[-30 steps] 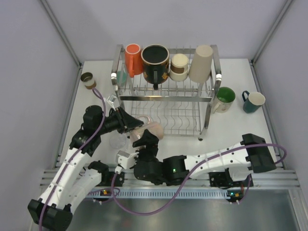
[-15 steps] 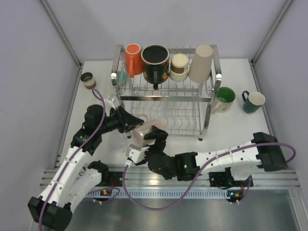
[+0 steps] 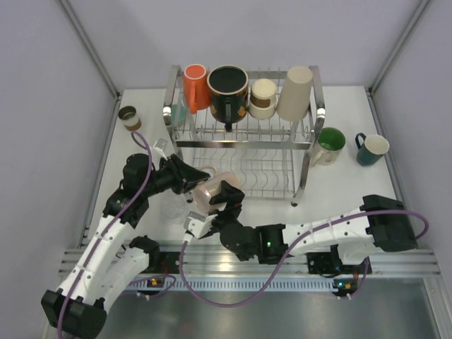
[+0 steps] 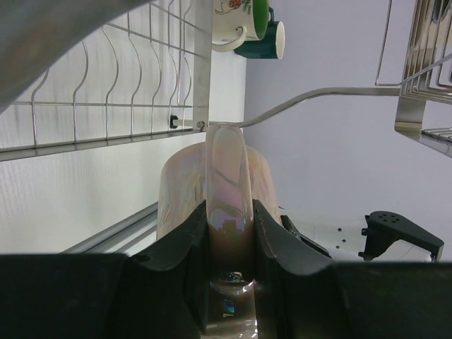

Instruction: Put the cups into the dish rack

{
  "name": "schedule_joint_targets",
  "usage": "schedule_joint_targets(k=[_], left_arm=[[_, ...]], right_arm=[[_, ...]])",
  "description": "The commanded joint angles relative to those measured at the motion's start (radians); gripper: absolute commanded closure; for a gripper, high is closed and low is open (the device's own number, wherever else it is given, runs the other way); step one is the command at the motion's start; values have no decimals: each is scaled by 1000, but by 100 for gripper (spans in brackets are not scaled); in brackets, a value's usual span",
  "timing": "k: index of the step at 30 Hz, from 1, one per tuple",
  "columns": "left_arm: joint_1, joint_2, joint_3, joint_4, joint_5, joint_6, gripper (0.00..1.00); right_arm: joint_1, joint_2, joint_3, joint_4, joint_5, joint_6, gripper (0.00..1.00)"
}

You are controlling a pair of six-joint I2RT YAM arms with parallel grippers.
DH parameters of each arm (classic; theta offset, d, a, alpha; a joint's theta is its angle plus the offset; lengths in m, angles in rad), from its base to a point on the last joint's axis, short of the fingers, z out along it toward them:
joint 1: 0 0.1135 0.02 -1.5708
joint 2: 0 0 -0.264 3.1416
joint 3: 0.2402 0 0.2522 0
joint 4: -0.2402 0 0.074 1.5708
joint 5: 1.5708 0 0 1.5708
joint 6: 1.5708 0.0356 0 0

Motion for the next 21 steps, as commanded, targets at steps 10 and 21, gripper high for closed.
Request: schedule_joint_targets(k=[10, 21], left_arm=[[-7, -25, 20, 83, 84, -121, 100], [-9, -18, 32, 83, 67, -158, 100]], right_arm=[[-18, -72, -105, 351, -96, -167, 96], [-38, -149, -182, 376, -156, -161, 100]])
